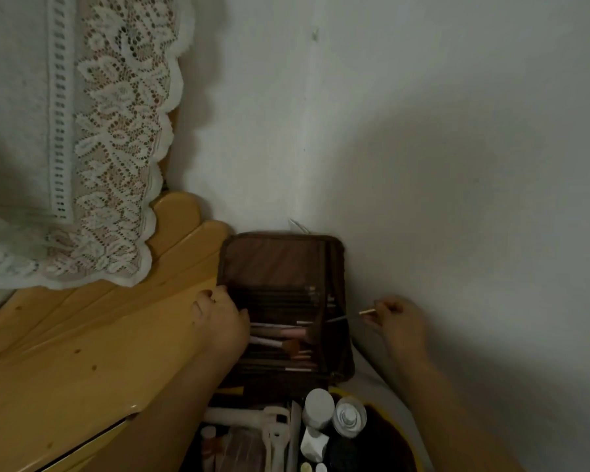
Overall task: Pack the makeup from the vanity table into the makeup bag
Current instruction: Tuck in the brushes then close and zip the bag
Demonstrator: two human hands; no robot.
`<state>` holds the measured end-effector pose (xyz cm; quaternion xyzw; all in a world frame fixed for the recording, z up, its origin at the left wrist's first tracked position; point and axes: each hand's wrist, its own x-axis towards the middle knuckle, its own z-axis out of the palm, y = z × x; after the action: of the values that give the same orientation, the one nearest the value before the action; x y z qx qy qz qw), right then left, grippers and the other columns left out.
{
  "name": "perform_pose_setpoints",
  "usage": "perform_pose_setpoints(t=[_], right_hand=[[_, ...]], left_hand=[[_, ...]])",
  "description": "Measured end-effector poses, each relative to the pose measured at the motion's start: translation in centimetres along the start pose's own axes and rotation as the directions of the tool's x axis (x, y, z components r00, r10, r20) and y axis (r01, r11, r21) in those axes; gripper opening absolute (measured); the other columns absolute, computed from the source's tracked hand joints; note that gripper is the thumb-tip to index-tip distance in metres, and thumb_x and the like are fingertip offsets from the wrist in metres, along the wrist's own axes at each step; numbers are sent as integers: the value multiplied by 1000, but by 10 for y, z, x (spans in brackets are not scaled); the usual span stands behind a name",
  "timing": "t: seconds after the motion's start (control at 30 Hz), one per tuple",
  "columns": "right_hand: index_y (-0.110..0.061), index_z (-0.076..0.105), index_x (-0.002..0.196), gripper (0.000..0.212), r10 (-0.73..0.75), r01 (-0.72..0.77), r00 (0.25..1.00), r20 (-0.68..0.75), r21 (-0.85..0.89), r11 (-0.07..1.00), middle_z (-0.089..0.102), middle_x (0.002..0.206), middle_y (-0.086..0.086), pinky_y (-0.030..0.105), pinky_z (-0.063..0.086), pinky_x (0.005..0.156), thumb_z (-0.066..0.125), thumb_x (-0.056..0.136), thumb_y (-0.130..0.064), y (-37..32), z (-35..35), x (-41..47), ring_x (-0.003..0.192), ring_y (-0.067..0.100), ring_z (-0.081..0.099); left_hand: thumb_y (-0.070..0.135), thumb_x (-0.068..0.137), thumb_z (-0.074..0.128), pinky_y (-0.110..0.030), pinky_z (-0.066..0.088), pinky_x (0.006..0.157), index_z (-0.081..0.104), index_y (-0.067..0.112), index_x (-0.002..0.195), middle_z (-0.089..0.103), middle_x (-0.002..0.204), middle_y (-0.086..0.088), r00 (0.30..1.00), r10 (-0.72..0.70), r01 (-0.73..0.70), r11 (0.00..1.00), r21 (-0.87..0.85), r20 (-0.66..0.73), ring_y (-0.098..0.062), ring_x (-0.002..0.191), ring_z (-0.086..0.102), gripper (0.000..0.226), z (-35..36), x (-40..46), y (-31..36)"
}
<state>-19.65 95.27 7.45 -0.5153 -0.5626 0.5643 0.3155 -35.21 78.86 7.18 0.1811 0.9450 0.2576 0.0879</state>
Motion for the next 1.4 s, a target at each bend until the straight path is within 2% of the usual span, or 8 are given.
perform_pose_setpoints(t=[0.2,0.37,0.53,0.83,0.97,1.1,1.23,1.4], right_hand=[[-3,53,84,11,218,-246,948,233,99,964,56,87,14,29,53,70,56,87,7,9,37,-10,85,28,59],[-14,69,83,14,20,167,919,395,-433,886,66,90,3,36,51,86,58,90,-16,11,53,-18,91,20,63],[-14,69,103,25,-170,370,906,388,-531,762,62,105,0,30,46,93,48,91,-6,11,39,-12,105,20,56],[-16,24,147,60,99,84,861,499,-330,940,37,147,8,31,46,96,36,92,5,6,53,-11,121,29,49],[-22,14,149,74,89,-3,770,631,-135,991,26,152,-1,27,37,104,38,89,14,-2,46,-12,138,18,30],[-16,50,120,41,-6,138,811,585,-181,974,48,123,-1,13,45,83,41,90,12,0,22,-8,108,8,48],[-30,51,78,25,-63,491,802,595,-595,637,54,102,5,16,38,69,62,85,-8,22,7,-6,88,13,50],[-15,67,107,26,70,620,716,695,-679,393,56,116,6,29,44,88,66,83,-25,33,2,-14,106,21,53]], left_hand=[[15,93,51,-40,44,91,31,0,135,49,129,-25,996,-66,79,951,-299,52,-37,115,51,49,0,17,-14],[21,95,48,-36,45,87,36,-2,135,53,128,-24,992,-103,124,930,-345,78,-36,114,53,48,-1,24,-15],[21,96,46,-34,43,84,43,-3,130,53,127,-22,984,-122,166,896,-412,131,-34,113,53,41,-1,29,-18],[18,95,46,-35,47,82,34,3,134,55,122,-20,982,-105,168,860,-481,155,-28,98,56,44,-2,24,-21],[18,85,62,-48,39,101,33,1,139,45,133,-27,976,195,-196,981,2,-96,-40,121,45,64,10,9,-22],[47,92,35,-49,34,105,46,19,133,50,139,-9,787,608,-592,698,403,103,-25,129,38,51,33,1,-22],[51,96,-2,-49,48,90,55,24,126,57,133,0,823,499,-566,677,470,271,-21,121,56,70,35,4,-20],[54,94,-1,-52,46,91,53,23,129,55,135,-2,824,458,-566,672,477,332,-25,122,55,72,33,4,-22]])
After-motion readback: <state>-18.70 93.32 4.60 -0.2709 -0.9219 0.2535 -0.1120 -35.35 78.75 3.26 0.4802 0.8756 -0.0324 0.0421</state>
